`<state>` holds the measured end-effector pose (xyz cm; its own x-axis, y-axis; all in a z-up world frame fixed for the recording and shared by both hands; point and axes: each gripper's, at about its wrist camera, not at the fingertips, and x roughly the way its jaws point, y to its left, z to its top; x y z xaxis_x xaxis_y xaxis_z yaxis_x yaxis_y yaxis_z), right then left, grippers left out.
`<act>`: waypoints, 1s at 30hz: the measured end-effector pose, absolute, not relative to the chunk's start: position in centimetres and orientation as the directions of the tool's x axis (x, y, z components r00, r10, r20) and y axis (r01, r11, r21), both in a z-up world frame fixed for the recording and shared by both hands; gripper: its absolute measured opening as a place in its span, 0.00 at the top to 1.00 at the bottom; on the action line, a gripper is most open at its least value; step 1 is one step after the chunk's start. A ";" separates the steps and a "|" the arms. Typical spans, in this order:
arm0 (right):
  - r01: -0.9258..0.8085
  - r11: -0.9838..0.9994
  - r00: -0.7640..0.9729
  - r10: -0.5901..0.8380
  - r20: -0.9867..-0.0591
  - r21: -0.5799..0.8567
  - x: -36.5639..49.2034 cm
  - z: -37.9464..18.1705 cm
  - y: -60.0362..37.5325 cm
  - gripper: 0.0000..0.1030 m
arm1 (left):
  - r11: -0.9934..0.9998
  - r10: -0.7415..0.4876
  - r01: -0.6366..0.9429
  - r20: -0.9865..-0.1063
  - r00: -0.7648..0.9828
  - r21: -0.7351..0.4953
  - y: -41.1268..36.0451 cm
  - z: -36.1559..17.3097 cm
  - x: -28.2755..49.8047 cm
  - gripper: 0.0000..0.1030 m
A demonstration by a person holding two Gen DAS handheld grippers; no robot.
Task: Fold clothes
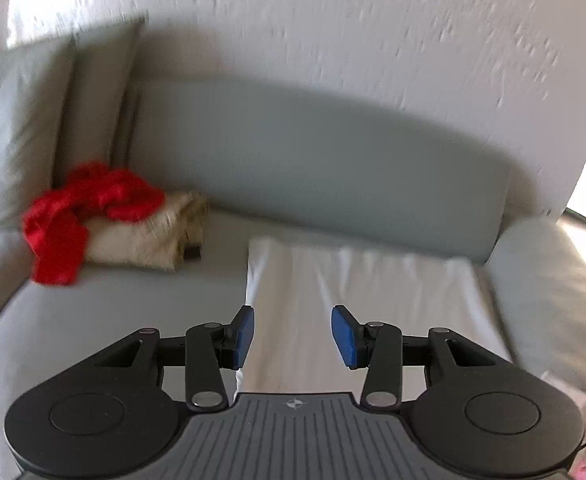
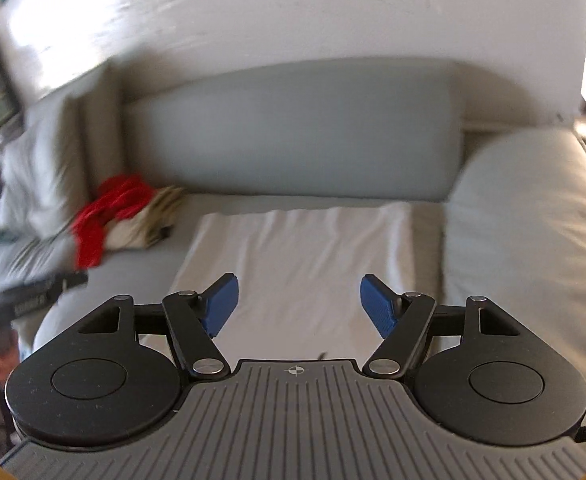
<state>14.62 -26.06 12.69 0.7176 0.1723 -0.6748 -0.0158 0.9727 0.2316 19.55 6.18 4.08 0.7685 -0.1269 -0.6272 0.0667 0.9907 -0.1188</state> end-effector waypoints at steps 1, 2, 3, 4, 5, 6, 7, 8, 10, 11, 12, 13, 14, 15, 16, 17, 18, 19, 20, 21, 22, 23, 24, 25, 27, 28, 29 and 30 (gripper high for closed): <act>0.012 0.971 0.714 0.158 -0.682 0.238 15.6 11.7 -26.9 0.29 | 0.991 -0.123 0.063 -0.643 0.756 -0.116 6.2 2.9 20.7 0.58; 0.041 0.969 0.711 0.142 -0.688 0.243 16.5 10.6 -27.7 0.29 | 0.992 -0.118 0.057 -0.657 0.744 -0.113 6.2 1.8 21.9 0.58; 0.069 0.965 0.709 0.132 -0.693 0.253 17.4 9.4 -28.4 0.29 | 0.993 -0.108 0.044 -0.667 0.737 -0.112 6.3 0.8 23.1 0.58; 0.095 0.960 0.705 0.123 -0.698 0.265 18.3 8.1 -29.2 0.29 | 0.993 -0.096 0.026 -0.673 0.734 -0.114 6.5 0.0 24.2 0.59; 0.112 0.950 0.707 0.130 -0.695 0.292 19.3 6.9 -30.0 0.30 | 0.993 -0.084 0.007 -0.678 0.730 -0.115 6.7 -0.8 25.3 0.59; 0.123 0.937 0.712 0.145 -0.687 0.326 20.2 5.7 -30.8 0.32 | 0.993 -0.074 -0.008 -0.679 0.730 -0.117 6.9 -1.5 26.4 0.59; 0.128 0.924 0.721 0.163 -0.674 0.361 21.1 4.4 -31.6 0.33 | 0.993 -0.064 -0.018 -0.671 0.739 -0.115 7.1 -2.0 27.5 0.59; 0.130 0.915 0.731 0.172 -0.660 0.383 22.1 3.4 -32.1 0.37 | 0.994 -0.048 -0.028 -0.660 0.750 -0.104 7.4 -2.6 28.7 0.58; 0.143 0.913 0.752 0.151 -0.641 0.383 24.1 1.4 -33.1 0.40 | 0.996 -0.016 -0.048 -0.649 0.760 -0.080 7.6 -3.7 31.2 0.58; 0.152 0.914 0.759 0.136 -0.637 0.376 25.2 0.3 -33.5 0.43 | 0.996 -0.008 -0.055 -0.656 0.755 -0.077 7.8 -4.4 32.5 0.58; 0.161 0.915 0.763 0.123 -0.635 0.371 26.3 -0.6 -33.9 0.44 | 0.995 -0.001 -0.063 -0.662 0.749 -0.073 7.9 -5.2 33.9 0.58; 0.178 0.908 0.763 0.117 -0.636 0.380 27.5 -1.7 -34.4 0.45 | 0.995 0.006 -0.072 -0.669 0.744 -0.072 8.1 -5.9 35.3 0.58; 0.198 0.896 0.761 0.115 -0.639 0.397 28.7 -2.8 -35.0 0.48 | 0.994 0.012 -0.084 -0.675 0.737 -0.074 8.3 -6.7 36.8 0.59; 0.218 0.884 0.759 0.112 -0.642 0.413 29.9 -4.0 -35.5 0.49 | 0.992 0.016 -0.095 -0.680 0.733 -0.080 8.5 -7.4 38.1 0.60; 0.241 0.871 0.758 0.106 -0.644 0.428 31.0 -4.9 -36.1 0.49 | 0.990 0.009 -0.105 -0.681 0.732 -0.099 8.8 -8.0 39.2 0.60; 0.265 0.857 0.758 0.098 -0.645 0.441 31.9 -5.7 -36.8 0.49 | 0.985 -0.006 -0.113 -0.681 0.732 -0.130 9.1 -8.5 40.2 0.62; 0.283 0.844 0.756 0.096 -0.648 0.456 32.9 -6.5 -37.3 0.49 | 0.979 -0.021 -0.122 -0.680 0.733 -0.162 9.5 -9.1 41.2 0.63; 0.298 0.831 0.753 0.098 -0.650 0.471 33.9 -7.3 -37.8 0.50 | 0.973 -0.036 -0.128 -0.679 0.734 -0.191 9.9 -9.5 42.1 0.66; 0.307 0.821 0.752 0.101 -0.651 0.482 34.8 -7.9 -38.2 0.50 | 0.969 -0.052 -0.128 -0.678 0.733 -0.213 10.1 -9.9 42.9 0.71; 0.311 0.814 0.753 0.104 -0.650 0.490 35.6 -8.5 -38.5 0.50 | 0.965 -0.070 -0.123 -0.680 0.730 -0.232 10.3 -10.2 43.5 0.74; 0.310 0.808 0.752 0.115 -0.649 0.502 36.5 -9.0 -38.8 0.50 | 0.961 -0.089 -0.118 -0.683 0.725 -0.250 10.5 -10.6 44.2 0.76; 0.305 0.801 0.747 0.135 -0.651 0.516 37.4 -9.6 -39.1 0.50 | 0.957 -0.108 -0.112 -0.685 0.721 -0.268 10.7 -10.9 44.7 0.77; 0.300 0.791 0.740 0.159 -0.654 0.532 38.1 -10.1 -39.3 0.50 | 0.955 -0.122 -0.102 -0.681 0.722 -0.279 10.9 -11.1 44.9 0.77; 0.291 0.780 0.738 0.186 -0.649 0.554 38.8 -10.8 -39.6 0.50 | 0.954 -0.135 -0.088 -0.673 0.727 -0.286 11.0 -11.2 45.1 0.77; 0.260 0.776 0.745 0.217 -0.630 0.575 39.6 -11.6 -39.8 0.50 | 0.954 -0.157 -0.062 -0.666 0.729 -0.293 11.1 -11.4 45.4 0.77; 0.243 0.781 0.753 0.222 -0.619 0.575 39.9 -11.8 -39.9 0.50 | 0.955 -0.164 -0.052 -0.664 0.729 -0.293 11.1 -11.4 45.6 0.77; 0.228 0.789 0.759 0.222 -0.612 0.570 40.1 -11.9 -39.8 0.50 | 0.956 -0.168 -0.044 -0.663 0.729 -0.290 11.1 -11.5 45.7 0.77; 0.216 0.797 0.763 0.223 -0.607 0.564 40.2 -11.9 -39.7 0.52 | 0.959 -0.166 -0.038 -0.663 0.730 -0.282 10.9 -11.4 45.8 0.77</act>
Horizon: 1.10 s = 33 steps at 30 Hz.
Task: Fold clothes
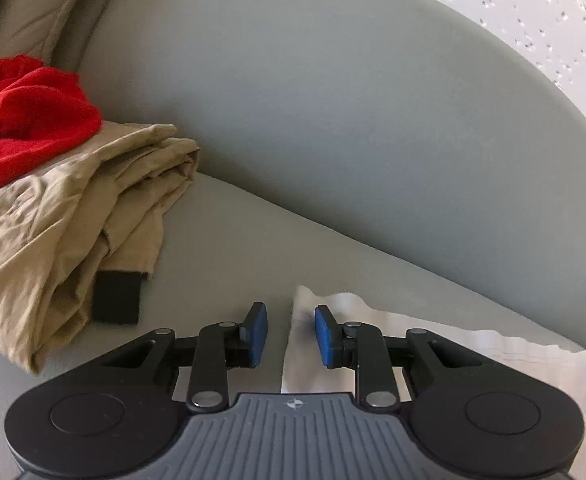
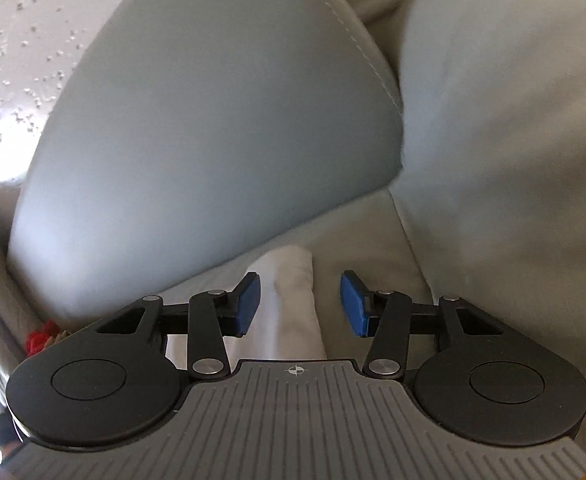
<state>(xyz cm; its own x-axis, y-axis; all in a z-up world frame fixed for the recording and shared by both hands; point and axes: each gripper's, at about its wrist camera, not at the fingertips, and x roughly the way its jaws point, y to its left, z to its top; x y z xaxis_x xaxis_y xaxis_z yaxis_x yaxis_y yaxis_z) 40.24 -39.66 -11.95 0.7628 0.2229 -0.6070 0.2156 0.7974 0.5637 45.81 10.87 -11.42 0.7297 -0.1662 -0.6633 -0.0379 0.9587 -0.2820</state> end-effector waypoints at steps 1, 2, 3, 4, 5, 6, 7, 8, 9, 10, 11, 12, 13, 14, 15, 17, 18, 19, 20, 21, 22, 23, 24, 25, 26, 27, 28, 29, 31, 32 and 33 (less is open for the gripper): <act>0.203 0.805 0.766 0.224 -0.602 0.557 40.4 -12.0 -39.5 0.53 | 0.962 -0.163 -0.031 -0.663 0.731 -0.270 10.4 -11.3 45.8 0.78; 0.191 0.813 0.768 0.225 -0.600 0.550 40.6 -12.0 -39.3 0.57 | 0.966 -0.160 -0.023 -0.663 0.731 -0.258 10.0 -11.2 45.9 0.80; 0.180 0.821 0.768 0.227 -0.599 0.542 40.8 -12.0 -38.9 0.66 | 0.970 -0.157 -0.015 -0.665 0.730 -0.244 9.7 -11.2 46.0 0.82; 0.169 0.832 0.767 0.226 -0.600 0.529 41.0 -12.0 -38.5 0.71 | 0.974 -0.149 -0.009 -0.666 0.730 -0.228 9.5 -11.1 46.0 0.85; 0.161 0.846 0.763 0.220 -0.608 0.508 41.2 -12.0 -38.0 0.83 | 0.979 -0.134 -0.008 -0.668 0.732 -0.205 9.3 -11.0 46.0 0.92; 0.157 0.864 0.759 0.204 -0.618 0.478 41.3 -12.0 -37.5 0.90 | 0.983 -0.118 -0.008 -0.668 0.735 -0.184 9.1 -10.9 45.9 0.95; 0.158 0.879 0.761 0.182 -0.622 0.450 41.3 -11.9 -37.1 0.92 | 0.987 -0.099 -0.012 -0.664 0.741 -0.160 8.8 -10.7 45.8 0.97; 0.160 0.891 0.766 0.159 -0.623 0.424 41.3 -11.8 -36.8 0.94 | 0.991 -0.074 -0.016 -0.656 0.751 -0.131 8.5 -10.5 45.6 0.98; 0.168 0.897 0.775 0.137 -0.617 0.410 41.1 -11.6 -36.6 0.95 | 0.995 -0.049 -0.019 -0.644 0.763 -0.098 8.2 -10.3 45.4 0.98; 0.182 0.898 0.787 0.111 -0.607 0.400 40.8 -11.4 -36.4 0.95 | 0.998 -0.023 -0.019 -0.625 0.781 -0.060 7.9 -10.1 45.1 0.98; 0.199 0.901 0.798 0.078 -0.598 0.384 40.5 -11.1 -36.1 0.96 | 1.000 0.002 -0.021 -0.604 0.797 -0.024 7.5 -9.9 45.0 0.98; 0.215 0.907 0.809 0.042 -0.586 0.362 40.2 -10.8 -35.8 0.96 | 1.000 0.026 -0.023 -0.583 0.812 0.013 7.2 -9.8 44.8 0.98; 0.231 0.913 0.817 0.006 -0.577 0.336 39.9 -10.7 -35.4 0.96 | 0.998 0.053 -0.027 -0.564 0.824 0.054 6.8 -9.8 44.6 0.98; 0.248 0.918 0.821 -0.030 -0.570 0.308 39.8 -10.6 -35.0 0.96 | 0.994 0.084 -0.031 -0.554 0.829 0.105 6.3 -10.1 44.7 0.97; 0.269 0.920 0.819 -0.061 -0.571 0.286 39.8 -10.8 -34.8 0.96 | 0.987 0.114 -0.033 -0.550 0.827 0.155 5.8 -10.6 44.9 0.97; 0.307 0.917 0.801 -0.104 -0.590 0.256 40.1 -11.6 -34.5 0.96 | 0.971 0.161 -0.028 -0.557 0.815 0.239 4.8 -11.9 45.0 0.96; 0.320 0.914 0.786 -0.110 -0.609 0.248 40.4 -12.1 -34.5 0.96 | 0.959 0.185 -0.025 -0.554 0.811 0.283 4.2 -12.4 45.0 0.96; 0.328 0.912 0.780 -0.115 -0.615 0.247 40.4 -12.3 -34.9 0.96 | 0.944 0.210 -0.023 -0.544 0.813 0.330 3.5 -12.5 44.8 0.96; 0.334 0.912 0.775 -0.122 -0.620 0.238 40.4 -12.2 -34.9 0.91 | 0.930 0.231 -0.022 -0.536 0.812 0.368 2.9 -12.5 44.7 0.92; 0.338 0.914 0.768 -0.130 -0.627 0.225 40.5 -11.9 -34.7 0.76 | 0.925 0.245 -0.028 -0.539 0.806 0.379 2.6 -12.0 44.8 0.88; 0.349 0.911 0.758 -0.138 -0.637 0.218 40.5 -11.4 -34.7 0.62 | 0.931 0.248 -0.040 -0.551 0.797 0.362 2.7 -11.2 44.4 0.83; 0.364 0.907 0.746 -0.147 -0.649 0.213 40.3 -10.7 -34.7 0.53 | 0.943 0.243 -0.055 -0.566 0.788 0.328 3.0 -10.2 43.8 0.81; 0.373 0.901 0.749 -0.151 -0.645 0.222 39.7 -9.8 -34.8 0.55 | 0.953 0.233 -0.066 -0.578 0.782 0.295 3.4 -9.1 43.0 0.81; 0.380 0.894 0.758 -0.154 -0.633 0.238 38.8 -8.9 -35.0 0.55 | 0.963 0.216 -0.070 -0.584 0.783 0.262 4.0 -7.8 41.8 0.80; 0.385 0.887 0.769 -0.154 -0.621 0.257 37.5 -7.7 -35.2 0.55 | 0.971 0.199 -0.075 -0.589 0.783 0.228 4.7 -6.5 40.5 0.78; 0.388 0.879 0.779 -0.152 -0.608 0.278 36.1 -6.4 -35.4 0.55 | 0.978 0.177 -0.073 -0.594 0.785 0.195 5.3 -5.4 39.3 0.78; 0.390 0.871 0.790 -0.150 -0.595 0.299 34.6 -5.1 -35.6 0.55 | 0.985 0.147 -0.060 -0.600 0.786 0.163 5.9 -4.2 38.0 0.77; 0.380 0.866 0.801 -0.133 -0.584 0.325 32.9 -3.7 -35.6 0.53 | 0.990 0.117 -0.045 -0.606 0.787 0.132 6.3 -2.5 36.2 0.76; 0.346 0.857 0.822 -0.082 -0.564 0.380 29.2 -0.9 -35.3 0.53 | 0.998 0.053 -0.017 -0.610 0.790 0.065 7.2 0.9 32.6 0.76; 0.329 0.852 0.832 -0.057 -0.552 0.408 27.4 0.4 -35.2 0.53 | 0.999 0.017 0.003 -0.614 0.789 0.032 7.5 2.5 30.9 0.74; 0.311 0.845 0.841 -0.032 -0.540 0.434 25.6 1.8 -35.0 0.53 | 0.999 -0.023 0.036 -0.623 0.782 0.008 7.5 4.0 29.4 0.72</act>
<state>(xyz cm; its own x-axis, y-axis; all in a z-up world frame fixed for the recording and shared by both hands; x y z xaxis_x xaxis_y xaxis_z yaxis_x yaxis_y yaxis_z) 25.60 -35.04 1.81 0.8408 -0.0317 -0.5404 0.3109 0.8454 0.4342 29.39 7.46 4.03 0.7816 -0.0235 -0.6234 0.0361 0.9993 0.0076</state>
